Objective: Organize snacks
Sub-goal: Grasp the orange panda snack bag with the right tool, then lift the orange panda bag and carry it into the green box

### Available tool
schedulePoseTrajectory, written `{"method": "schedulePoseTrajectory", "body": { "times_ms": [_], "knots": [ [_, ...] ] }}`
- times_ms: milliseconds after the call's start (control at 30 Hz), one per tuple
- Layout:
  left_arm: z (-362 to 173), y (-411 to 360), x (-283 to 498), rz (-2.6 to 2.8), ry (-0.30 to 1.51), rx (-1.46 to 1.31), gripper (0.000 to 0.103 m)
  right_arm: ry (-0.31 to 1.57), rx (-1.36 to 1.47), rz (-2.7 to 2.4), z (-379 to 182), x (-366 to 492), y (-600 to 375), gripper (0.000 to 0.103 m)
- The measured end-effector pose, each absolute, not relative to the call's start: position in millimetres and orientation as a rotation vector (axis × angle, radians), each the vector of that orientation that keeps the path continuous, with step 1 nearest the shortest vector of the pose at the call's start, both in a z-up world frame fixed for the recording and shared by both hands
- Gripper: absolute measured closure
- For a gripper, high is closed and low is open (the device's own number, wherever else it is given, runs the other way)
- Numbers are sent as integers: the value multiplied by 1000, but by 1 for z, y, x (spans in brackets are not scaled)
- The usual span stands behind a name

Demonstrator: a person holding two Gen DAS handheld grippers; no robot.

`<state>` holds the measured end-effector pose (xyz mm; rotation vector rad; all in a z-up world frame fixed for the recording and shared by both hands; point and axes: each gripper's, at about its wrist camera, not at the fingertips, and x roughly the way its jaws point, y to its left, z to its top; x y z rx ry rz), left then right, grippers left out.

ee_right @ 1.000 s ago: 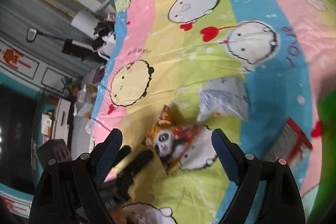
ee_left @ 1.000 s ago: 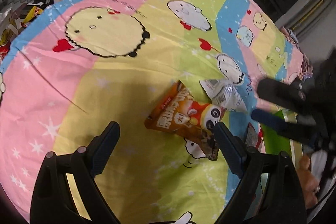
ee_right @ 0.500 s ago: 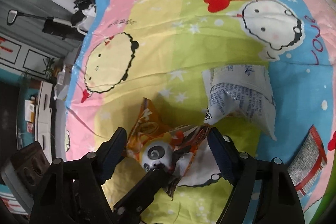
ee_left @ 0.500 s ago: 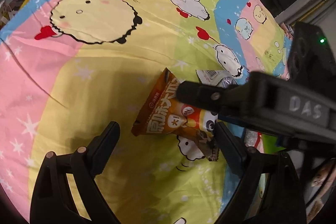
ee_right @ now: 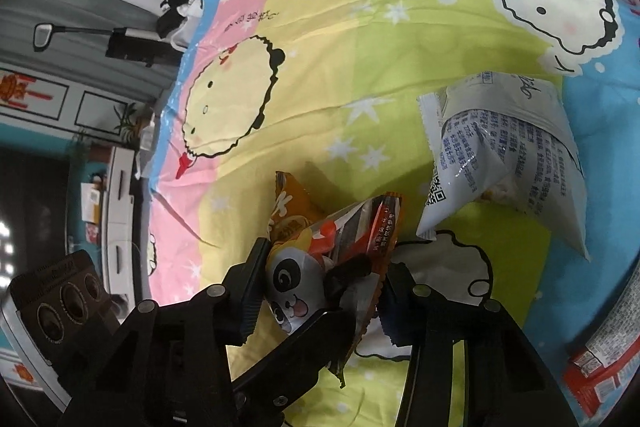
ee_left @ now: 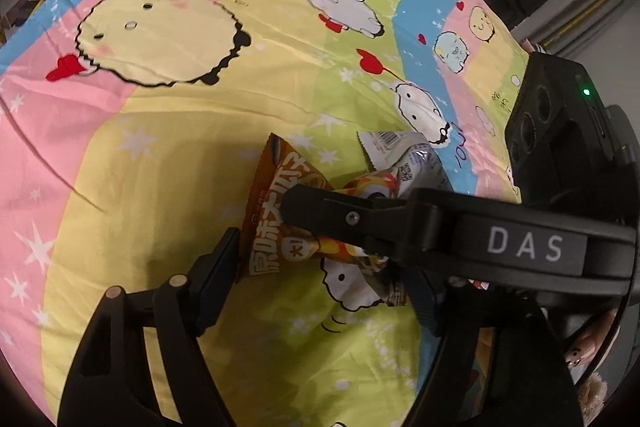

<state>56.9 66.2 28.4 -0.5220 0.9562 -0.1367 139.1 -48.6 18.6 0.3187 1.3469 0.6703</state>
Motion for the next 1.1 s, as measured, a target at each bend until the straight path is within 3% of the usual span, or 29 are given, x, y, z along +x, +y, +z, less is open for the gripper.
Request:
{"method": "schedulePoseTrajectory", "body": {
  "times_ms": [1100],
  "knots": [
    [120, -52, -28, -463, 651, -211, 41, 916, 422, 590, 115, 19, -178, 54]
  ]
}}
